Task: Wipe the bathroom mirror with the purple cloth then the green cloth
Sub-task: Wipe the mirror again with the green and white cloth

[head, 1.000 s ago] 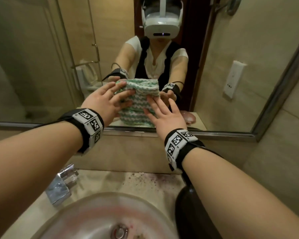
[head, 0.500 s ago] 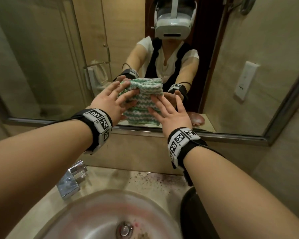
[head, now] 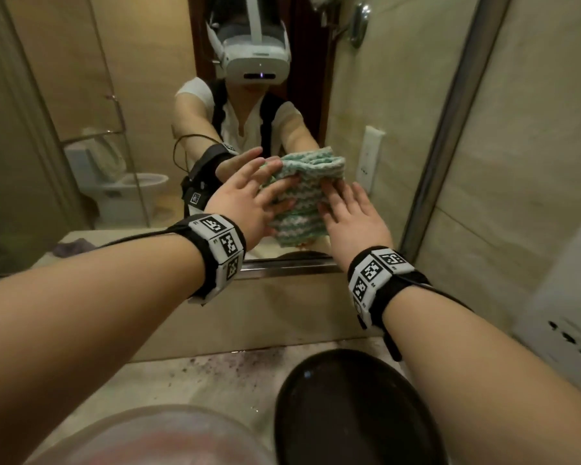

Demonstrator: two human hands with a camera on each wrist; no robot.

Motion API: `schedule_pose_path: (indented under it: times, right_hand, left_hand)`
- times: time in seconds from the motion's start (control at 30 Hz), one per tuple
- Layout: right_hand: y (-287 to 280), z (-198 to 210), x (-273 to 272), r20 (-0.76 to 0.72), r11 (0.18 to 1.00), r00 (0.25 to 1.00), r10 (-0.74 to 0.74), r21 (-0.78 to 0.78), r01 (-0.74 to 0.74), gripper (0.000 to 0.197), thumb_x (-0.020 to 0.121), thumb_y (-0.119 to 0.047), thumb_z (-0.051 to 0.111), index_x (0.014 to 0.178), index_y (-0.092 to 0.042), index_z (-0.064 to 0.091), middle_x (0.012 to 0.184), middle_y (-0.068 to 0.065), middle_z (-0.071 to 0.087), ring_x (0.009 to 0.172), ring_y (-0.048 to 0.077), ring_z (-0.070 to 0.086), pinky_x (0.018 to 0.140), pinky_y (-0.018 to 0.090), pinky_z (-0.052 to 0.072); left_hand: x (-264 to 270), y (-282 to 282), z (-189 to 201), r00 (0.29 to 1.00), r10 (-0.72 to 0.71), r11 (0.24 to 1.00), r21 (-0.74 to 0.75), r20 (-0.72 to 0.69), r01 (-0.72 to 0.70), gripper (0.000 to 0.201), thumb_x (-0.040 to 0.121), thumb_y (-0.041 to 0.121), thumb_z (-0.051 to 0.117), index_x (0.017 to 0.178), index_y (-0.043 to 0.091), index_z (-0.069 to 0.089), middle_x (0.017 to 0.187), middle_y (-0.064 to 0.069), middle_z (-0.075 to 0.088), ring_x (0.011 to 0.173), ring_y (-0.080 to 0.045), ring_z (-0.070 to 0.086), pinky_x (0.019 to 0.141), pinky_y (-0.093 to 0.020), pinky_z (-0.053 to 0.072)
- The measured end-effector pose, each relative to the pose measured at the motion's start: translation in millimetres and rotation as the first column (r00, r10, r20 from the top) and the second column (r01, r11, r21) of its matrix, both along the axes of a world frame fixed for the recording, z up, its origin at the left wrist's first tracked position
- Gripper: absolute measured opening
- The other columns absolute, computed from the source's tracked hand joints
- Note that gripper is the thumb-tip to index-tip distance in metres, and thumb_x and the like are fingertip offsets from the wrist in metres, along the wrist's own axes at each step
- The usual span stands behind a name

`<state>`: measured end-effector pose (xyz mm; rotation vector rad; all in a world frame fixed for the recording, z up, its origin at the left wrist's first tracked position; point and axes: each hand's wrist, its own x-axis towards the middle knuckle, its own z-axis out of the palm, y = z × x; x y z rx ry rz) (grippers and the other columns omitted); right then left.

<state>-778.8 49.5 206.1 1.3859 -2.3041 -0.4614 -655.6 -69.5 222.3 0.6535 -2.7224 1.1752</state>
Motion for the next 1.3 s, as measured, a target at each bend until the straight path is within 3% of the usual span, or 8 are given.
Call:
schedule_pose_path:
  times: [0.3,0.57,0.73,0.87,0.97,1.03,1.2,1.3]
  right_hand:
    - [36.9,8.3,-70.8,0.080,0.952,0.964,-0.253,-0.155,0.263,0.051,0.100,-0.020,0.017,0.148,-0.002,0.016,0.157,0.013,-0.007,0.144,0.029,-0.009,0.113,0.040,-0.015]
    - [48.4,12.4,-90.4,0.109,0.958,0.970,-0.217,-0.165,0.233,0.050,0.099,-0.027,0.031,0.144,-0.007,0.032,0.157,0.009,-0.007,0.144,0.026,-0.007,0.116,0.041,-0.010]
    - [51.1,22.5,-86.4,0.170,0.967,0.969,-0.181,-0.148,0.207,0.048,0.100,-0.022,0.029,0.146,-0.010,0.026,0.157,0.009,-0.010,0.144,0.025,-0.008,0.114,0.039,-0.011]
    - [49.8,34.8,-69.0,0.157,0.986,0.975,-0.154,-0.045,0.163,0.051,0.099,-0.019,0.031,0.149,-0.021,0.019,0.156,0.012,-0.013,0.144,0.027,-0.007,0.116,0.040,-0.007]
    - [39.5,44.0,-50.7,0.138,0.994,0.985,-0.105,-0.024,0.110,0.055,0.098,-0.017,0.034,0.149,-0.025,0.016,0.156,0.010,-0.013,0.144,0.026,-0.005,0.116,0.039,-0.006]
    - [30.7,49.0,-36.8,0.136,0.997,0.988,-0.068,-0.015,0.070,0.059,0.097,-0.015,0.035,0.150,-0.027,0.013,0.156,0.008,-0.015,0.144,0.026,-0.006,0.115,0.037,-0.005]
    - [4.1,60.7,3.2,0.068,0.999,0.998,-0.006,0.055,0.002,0.063,0.096,-0.020,0.033,0.151,-0.029,0.003,0.155,0.006,-0.020,0.143,0.022,-0.014,0.113,0.039,-0.013]
    - [-13.7,70.2,31.8,0.061,0.996,0.998,0.031,0.076,-0.035,0.066,0.095,-0.033,0.037,0.150,-0.027,0.001,0.154,0.008,-0.022,0.143,0.023,-0.017,0.114,0.042,-0.013]
  left_hand:
    - [-104.5,52.9,23.5,0.984,-0.144,0.986,-0.074,0.103,0.152,0.058,0.098,0.052,0.022,0.150,0.030,0.011,0.157,-0.001,-0.013,0.141,-0.034,-0.018,0.098,-0.043,-0.028]
    - [-131.2,56.9,20.6,0.970,-0.219,0.968,-0.101,0.106,0.230,0.058,0.098,0.053,0.024,0.150,0.030,0.012,0.157,-0.001,-0.013,0.141,-0.033,-0.019,0.091,-0.048,-0.031]
    - [-114.8,44.2,19.5,0.962,-0.267,0.963,-0.051,-0.052,0.264,0.056,0.098,0.038,0.027,0.150,0.028,0.011,0.158,-0.004,-0.006,0.143,-0.026,-0.012,0.107,-0.048,-0.022]
    - [-86.7,20.1,41.8,0.951,-0.288,0.950,-0.094,0.109,0.299,0.055,0.086,0.055,0.022,0.137,0.043,0.040,0.150,0.004,0.032,0.142,-0.028,0.009,0.108,-0.048,-0.022]
    - [-68.8,1.4,39.5,0.962,-0.246,0.966,-0.052,0.122,0.253,0.060,0.094,0.058,0.026,0.148,0.039,0.006,0.157,0.003,-0.009,0.141,-0.032,-0.018,0.097,-0.049,-0.034]
    - [-48.9,-1.6,37.4,0.981,-0.179,0.973,-0.131,0.080,0.189,0.059,0.098,0.054,0.023,0.148,0.038,-0.002,0.155,0.004,-0.018,0.141,-0.032,-0.021,0.096,-0.049,-0.031]
    - [7.2,-38.5,45.7,0.981,-0.194,0.976,-0.096,-0.003,0.193,0.052,0.099,0.045,0.025,0.146,0.042,0.003,0.158,0.003,-0.007,0.143,-0.033,-0.012,0.100,-0.047,-0.031]
    - [40.9,-55.1,56.6,0.990,-0.139,0.987,-0.077,0.027,0.141,0.054,0.095,0.045,0.034,0.143,0.043,0.009,0.157,0.002,0.012,0.143,-0.035,0.003,0.112,-0.052,-0.012]
